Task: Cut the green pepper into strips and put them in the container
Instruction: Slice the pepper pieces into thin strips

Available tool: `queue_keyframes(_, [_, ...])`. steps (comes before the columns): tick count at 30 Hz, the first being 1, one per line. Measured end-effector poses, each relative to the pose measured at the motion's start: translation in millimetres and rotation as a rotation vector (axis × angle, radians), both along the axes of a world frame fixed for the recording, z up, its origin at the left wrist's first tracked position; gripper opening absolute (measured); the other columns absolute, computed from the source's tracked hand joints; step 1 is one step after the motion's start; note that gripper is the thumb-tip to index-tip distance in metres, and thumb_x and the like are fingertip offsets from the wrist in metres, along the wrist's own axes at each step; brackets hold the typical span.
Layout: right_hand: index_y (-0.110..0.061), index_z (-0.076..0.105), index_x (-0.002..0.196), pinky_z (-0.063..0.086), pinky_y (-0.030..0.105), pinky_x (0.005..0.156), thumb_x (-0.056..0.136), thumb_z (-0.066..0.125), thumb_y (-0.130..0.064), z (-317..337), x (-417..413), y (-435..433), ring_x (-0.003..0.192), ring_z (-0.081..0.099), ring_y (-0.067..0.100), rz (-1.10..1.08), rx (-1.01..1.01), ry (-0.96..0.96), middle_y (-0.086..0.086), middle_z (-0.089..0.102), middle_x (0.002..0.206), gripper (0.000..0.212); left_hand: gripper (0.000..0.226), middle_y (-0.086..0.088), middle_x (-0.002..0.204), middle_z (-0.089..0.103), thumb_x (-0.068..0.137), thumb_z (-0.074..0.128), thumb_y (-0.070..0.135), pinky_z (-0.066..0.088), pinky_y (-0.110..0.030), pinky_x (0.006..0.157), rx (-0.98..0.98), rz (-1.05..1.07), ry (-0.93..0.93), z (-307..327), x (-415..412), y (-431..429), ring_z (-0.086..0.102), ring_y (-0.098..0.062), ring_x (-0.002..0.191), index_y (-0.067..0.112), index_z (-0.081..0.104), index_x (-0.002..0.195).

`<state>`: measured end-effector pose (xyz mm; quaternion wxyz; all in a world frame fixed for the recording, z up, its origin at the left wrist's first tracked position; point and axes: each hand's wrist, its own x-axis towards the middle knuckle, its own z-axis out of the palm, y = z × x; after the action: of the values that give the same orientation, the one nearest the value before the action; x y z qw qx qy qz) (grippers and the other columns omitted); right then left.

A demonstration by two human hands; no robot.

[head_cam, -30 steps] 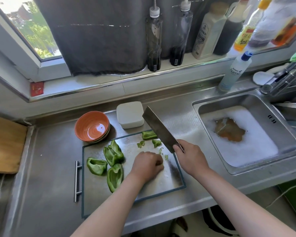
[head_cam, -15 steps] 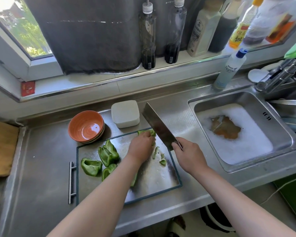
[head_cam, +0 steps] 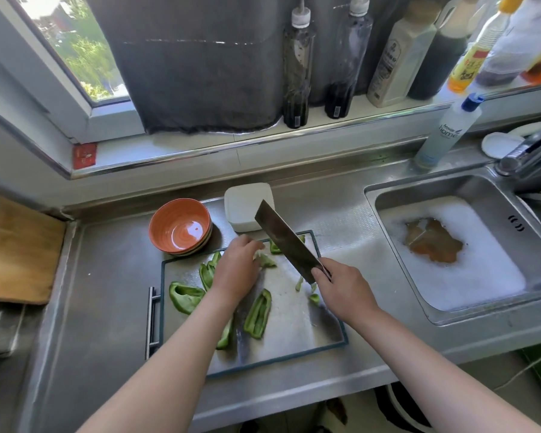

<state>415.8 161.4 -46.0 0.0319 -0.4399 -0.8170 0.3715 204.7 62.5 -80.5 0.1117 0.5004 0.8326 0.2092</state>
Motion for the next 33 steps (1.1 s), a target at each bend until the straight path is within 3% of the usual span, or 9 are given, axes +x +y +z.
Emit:
queue_keyframes(3, [-0.024, 0.062, 0.094, 0.054, 0.041, 0.068, 0.102, 0.047, -0.033, 2.1, -1.6, -9.0, 0.077, 0.062, 0.023, 0.032, -0.012, -0.027, -0.001, 0.066, 0.081, 0.019, 0.010, -0.001, 0.103, 0.061, 0.090, 0.063, 0.013, 0.042, -0.030, 0.066, 0.027, 0.014, -0.034, 3.3, 15.9, -28.3, 0.060, -0.023, 0.086, 0.014, 0.067, 0.100])
queue_keyframes(8, [-0.025, 0.063, 0.096, 0.053, 0.039, 0.069, 0.102, 0.046, -0.034, 10.5, 1.2, -29.6, 0.077, 0.061, 0.023, 0.079, 0.003, -0.059, -0.001, 0.067, 0.082, 0.020, 0.015, 0.004, 0.093, 0.059, 0.086, 0.056, 0.025, 0.049, -0.033, 0.058, -0.010, -0.140, -0.009, -0.7, 37.5, -81.8, 0.060, -0.021, 0.078, 0.020, 0.067, 0.095])
queue_keyframes(10, [-0.027, 0.063, 0.095, 0.052, 0.039, 0.068, 0.103, 0.047, -0.034, 11.8, 3.8, -35.7, 0.076, 0.061, 0.021, 0.092, 0.001, -0.062, -0.001, 0.066, 0.081, 0.019, 0.022, 0.005, 0.092, 0.057, 0.081, 0.057, 0.037, 0.051, -0.036, 0.066, -0.021, -0.204, 0.007, -1.8, 38.4, -93.2, 0.056, -0.019, 0.083, 0.020, 0.066, 0.090])
queue_keyframes(13, [-0.026, 0.060, 0.087, 0.049, 0.038, 0.067, 0.103, 0.047, -0.034, 12.7, 7.5, -47.7, 0.075, 0.059, 0.021, 0.096, -0.008, -0.083, -0.003, 0.063, 0.078, 0.022, 0.044, 0.005, 0.112, 0.055, 0.076, 0.059, 0.055, 0.045, -0.030, 0.089, -0.161, -0.300, 0.065, -3.0, 41.1, -102.3, 0.049, -0.016, 0.101, 0.019, 0.066, 0.101])
queue_keyframes(17, [-0.025, 0.053, 0.077, 0.043, 0.034, 0.063, 0.103, 0.047, -0.034, 10.1, 15.9, -59.6, 0.074, 0.057, 0.020, 0.042, -0.035, -0.088, -0.005, 0.060, 0.074, 0.028, 0.032, -0.002, 0.111, 0.063, 0.085, 0.051, 0.031, 0.048, -0.039, 0.095, -0.138, -0.312, -0.006, -14.3, 50.9, -102.0, 0.053, -0.023, 0.107, 0.014, 0.071, 0.102])
queue_keyframes(21, [-0.023, 0.052, 0.074, 0.040, 0.033, 0.061, 0.103, 0.048, -0.031, 4.6, 34.1, -62.8, 0.073, 0.056, 0.020, -0.036, -0.091, -0.053, -0.004, 0.058, 0.071, 0.030, 0.047, -0.003, 0.103, 0.072, 0.081, 0.033, 0.024, 0.052, -0.036, 0.094, -0.020, -0.320, -0.023, -20.2, 48.9, -98.9, 0.062, -0.028, 0.110, 0.012, 0.076, 0.094])
queue_keyframes(27, [-0.020, 0.052, 0.072, 0.040, 0.032, 0.063, 0.101, 0.049, -0.028, -6.6, 52.8, -72.8, 0.068, 0.054, 0.020, -0.154, -0.228, 0.014, -0.001, 0.058, 0.068, 0.030, 0.019, 0.000, 0.085, 0.069, 0.078, 0.057, 0.010, 0.039, -0.029, 0.081, 0.083, -0.184, 0.087, -29.7, 55.5, -91.3, 0.062, -0.025, 0.092, 0.017, 0.071, 0.089])
queue_keyframes(30, [-0.020, 0.051, 0.072, 0.039, 0.032, 0.063, 0.102, 0.048, -0.028, -11.7, 53.3, -76.9, 0.068, 0.053, 0.018, -0.151, -0.242, 0.004, -0.001, 0.059, 0.070, 0.031, 0.015, -0.002, 0.088, 0.068, 0.078, 0.073, 0.007, 0.045, -0.033, 0.080, 0.103, -0.108, 0.066, -36.8, 57.2, -85.5, 0.060, -0.025, 0.088, 0.014, 0.071, 0.091])
queue_keyframes(33, [-0.021, 0.050, 0.071, 0.037, 0.030, 0.060, 0.103, 0.047, -0.027, -14.8, 55.8, -80.3, 0.065, 0.051, 0.015, -0.180, -0.265, 0.016, -0.004, 0.057, 0.068, 0.032, 0.008, -0.004, 0.093, 0.071, 0.076, 0.071, 0.009, 0.050, -0.034, 0.078, 0.133, -0.129, 0.118, -43.1, 55.3, -83.8, 0.062, -0.027, 0.089, 0.010, 0.076, 0.082])
